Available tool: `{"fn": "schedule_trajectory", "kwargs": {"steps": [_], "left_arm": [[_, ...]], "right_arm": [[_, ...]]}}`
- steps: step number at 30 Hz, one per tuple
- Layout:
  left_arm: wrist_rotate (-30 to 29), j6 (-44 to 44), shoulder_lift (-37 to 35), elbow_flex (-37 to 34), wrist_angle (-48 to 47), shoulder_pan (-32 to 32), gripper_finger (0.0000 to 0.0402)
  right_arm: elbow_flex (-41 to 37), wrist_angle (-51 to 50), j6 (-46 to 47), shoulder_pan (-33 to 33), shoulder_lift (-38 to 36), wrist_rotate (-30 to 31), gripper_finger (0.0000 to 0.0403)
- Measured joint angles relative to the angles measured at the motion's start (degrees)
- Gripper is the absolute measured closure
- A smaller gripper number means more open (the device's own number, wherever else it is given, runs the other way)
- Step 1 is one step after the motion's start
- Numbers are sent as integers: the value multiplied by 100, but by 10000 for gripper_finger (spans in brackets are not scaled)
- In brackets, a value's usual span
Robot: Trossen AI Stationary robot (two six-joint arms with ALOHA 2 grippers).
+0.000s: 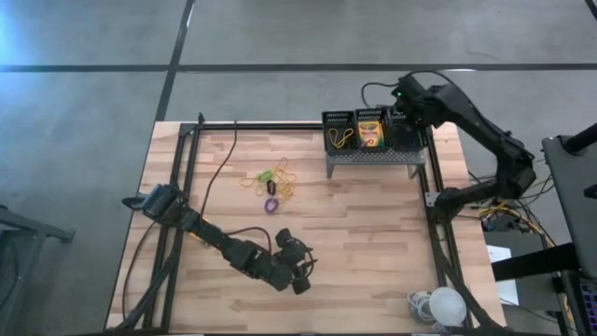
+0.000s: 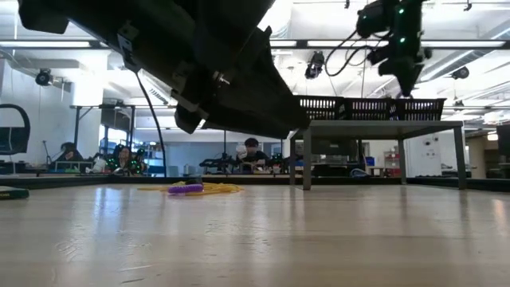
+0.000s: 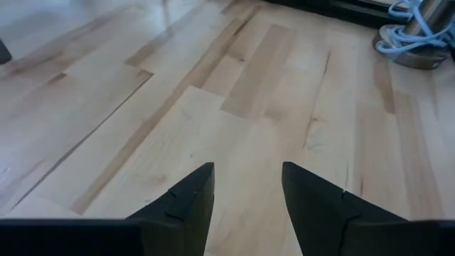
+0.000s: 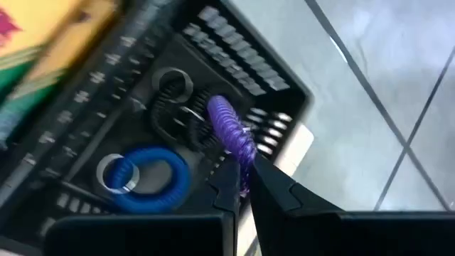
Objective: Pick & Place Office Desk Supplies
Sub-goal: Put the purple spring keychain into the right black basket on the shelf, then put the yellow rubber band into the left black basket on the shelf
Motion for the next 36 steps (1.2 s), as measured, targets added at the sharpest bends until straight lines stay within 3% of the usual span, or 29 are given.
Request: {"fn": "schedule_trajectory", "kwargs": {"steps": [10,18,24,30,36], "left_arm": [[2,-15,0,-2,-22,-2,232],[2,-15,0,-2,-24,-4,232],[2,-15,0,-2,-24,-4,232],[2,-18,0,-2,-24,-4,232],[2,-39,0,-2,-31,-4,232]], "right_arm": [[-368,189,-71,91,279,308,381],[-380,109,-219,102,-55,-496,309],[-198,-140,-50,370,-506,-529,278],[-279,232,340,1465,-1400,-1056,278],[-1316,1493,1189,3724,-2370,-1092,297]]}}
